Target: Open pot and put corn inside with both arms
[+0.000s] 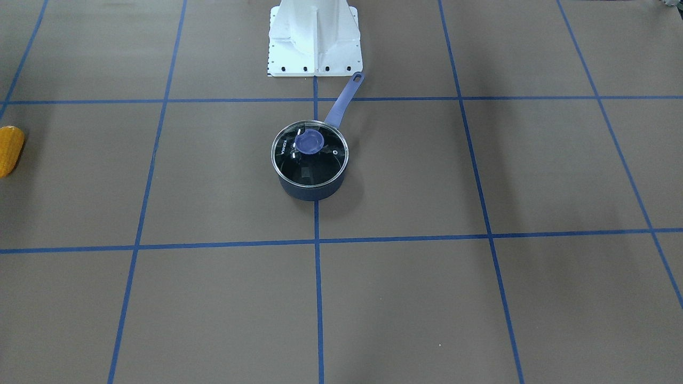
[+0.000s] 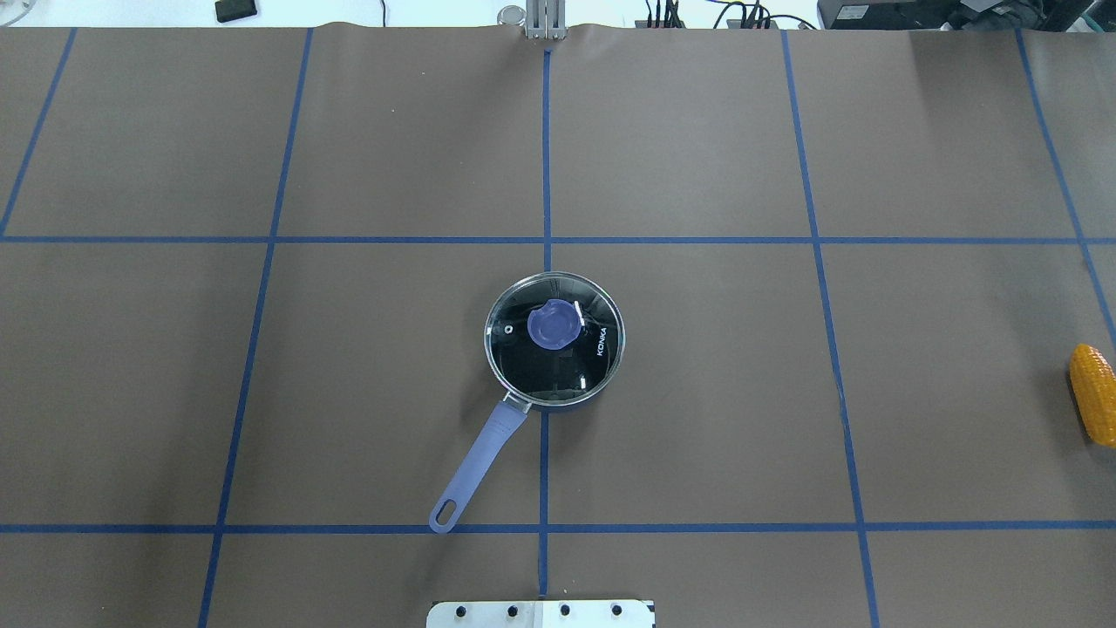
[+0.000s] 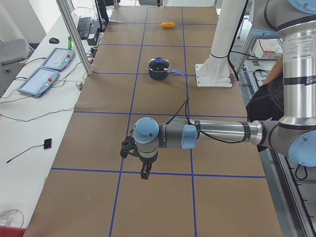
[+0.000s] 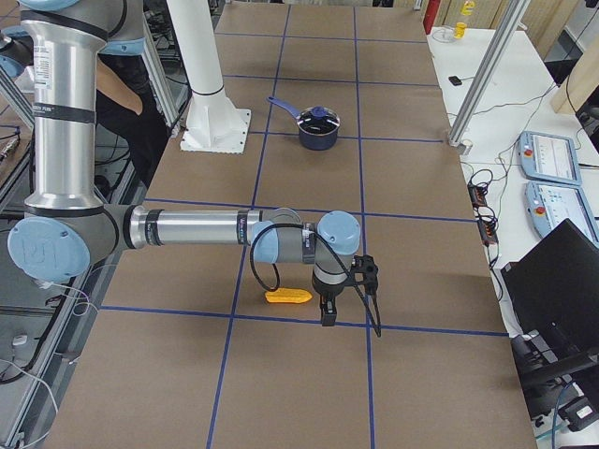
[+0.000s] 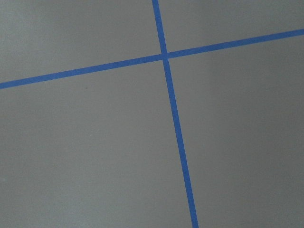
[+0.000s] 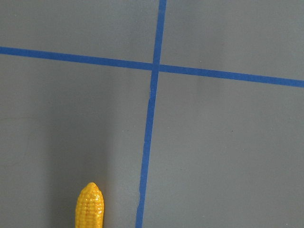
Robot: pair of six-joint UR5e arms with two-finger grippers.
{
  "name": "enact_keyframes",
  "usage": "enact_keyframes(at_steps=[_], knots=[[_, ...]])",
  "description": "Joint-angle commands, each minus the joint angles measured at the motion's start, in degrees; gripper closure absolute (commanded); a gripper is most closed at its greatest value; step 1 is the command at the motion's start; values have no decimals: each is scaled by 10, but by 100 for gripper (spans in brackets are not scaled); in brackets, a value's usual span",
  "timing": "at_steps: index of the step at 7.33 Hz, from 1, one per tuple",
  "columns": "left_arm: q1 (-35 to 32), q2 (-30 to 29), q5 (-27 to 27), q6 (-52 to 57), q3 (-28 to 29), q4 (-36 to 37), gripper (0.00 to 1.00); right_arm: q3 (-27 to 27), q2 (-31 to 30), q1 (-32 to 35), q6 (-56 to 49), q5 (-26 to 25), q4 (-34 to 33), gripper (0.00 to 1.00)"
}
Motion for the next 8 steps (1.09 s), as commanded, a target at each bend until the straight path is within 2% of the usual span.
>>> enact_keyframes(at_steps=[1,3,6,8], knots=[[0,0,-1,3,-5,0,1,4,0,0,1,1,0,0],[0,0,-3,4,-9,0,1,6,0,0,1,2,10,0],[0,-3,-6,1,-27,-15,1,2,-8,0,24,6,159,0],[2,-30,-2,-3,-9,-160,1,-1,-9,0,35,30,219,0]])
